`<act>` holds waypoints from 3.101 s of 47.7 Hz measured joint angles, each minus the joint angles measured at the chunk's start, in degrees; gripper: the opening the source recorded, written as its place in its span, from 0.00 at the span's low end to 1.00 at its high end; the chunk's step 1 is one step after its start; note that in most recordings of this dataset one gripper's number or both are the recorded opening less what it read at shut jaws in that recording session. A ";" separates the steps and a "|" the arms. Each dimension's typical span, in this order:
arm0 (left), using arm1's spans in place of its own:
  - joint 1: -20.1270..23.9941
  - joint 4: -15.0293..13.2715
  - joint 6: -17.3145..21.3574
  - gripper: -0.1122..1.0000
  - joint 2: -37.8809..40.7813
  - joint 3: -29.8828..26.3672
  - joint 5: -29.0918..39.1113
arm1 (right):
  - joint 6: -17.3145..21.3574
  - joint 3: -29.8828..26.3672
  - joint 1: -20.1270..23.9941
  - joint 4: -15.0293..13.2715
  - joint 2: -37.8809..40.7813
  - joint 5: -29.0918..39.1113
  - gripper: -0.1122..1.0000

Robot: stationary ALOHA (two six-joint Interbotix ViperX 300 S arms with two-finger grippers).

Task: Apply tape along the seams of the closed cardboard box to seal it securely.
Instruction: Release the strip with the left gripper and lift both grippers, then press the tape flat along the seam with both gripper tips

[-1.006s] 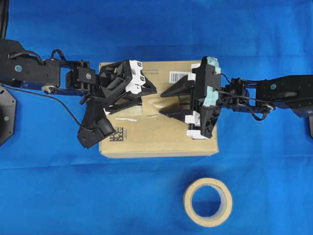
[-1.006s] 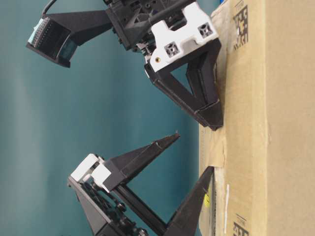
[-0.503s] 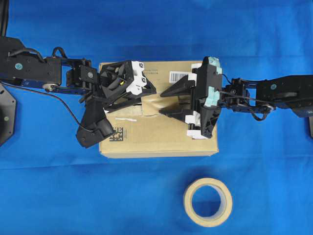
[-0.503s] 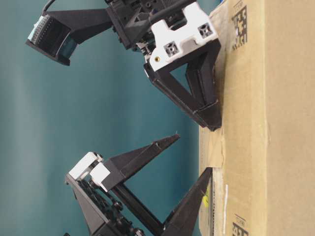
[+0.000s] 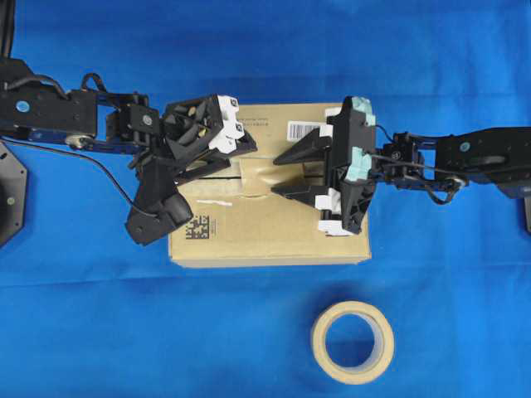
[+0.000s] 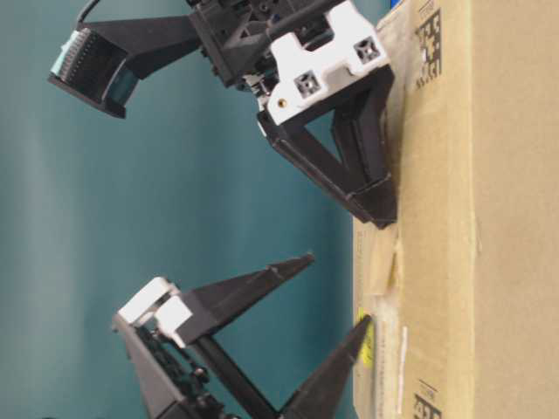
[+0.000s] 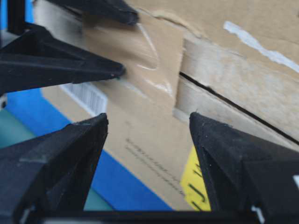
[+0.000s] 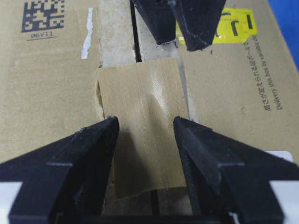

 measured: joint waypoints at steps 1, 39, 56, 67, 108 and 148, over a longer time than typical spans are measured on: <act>0.00 -0.18 -0.09 0.71 -0.26 0.09 -0.70 | -0.09 0.09 0.00 0.00 -0.35 0.00 0.62; -4.31 -0.79 -62.23 0.10 -5.54 7.21 -28.39 | -1.85 2.20 -0.70 -1.93 -11.87 -4.66 0.10; -5.10 -0.88 -66.62 0.10 -0.70 6.68 -32.26 | -1.93 -0.18 -0.79 -2.02 -7.38 -4.83 0.10; -4.57 -1.14 -72.25 0.10 4.31 6.68 -34.72 | -1.85 -1.76 -0.70 -2.02 -2.11 -4.75 0.10; -3.60 -1.14 -82.18 0.10 9.23 10.72 -35.16 | -0.88 -0.53 -0.09 -0.70 2.55 -0.18 0.10; -6.42 -0.88 -78.57 0.10 6.50 8.09 -38.58 | -1.67 1.85 0.09 -0.44 -4.22 -2.81 0.10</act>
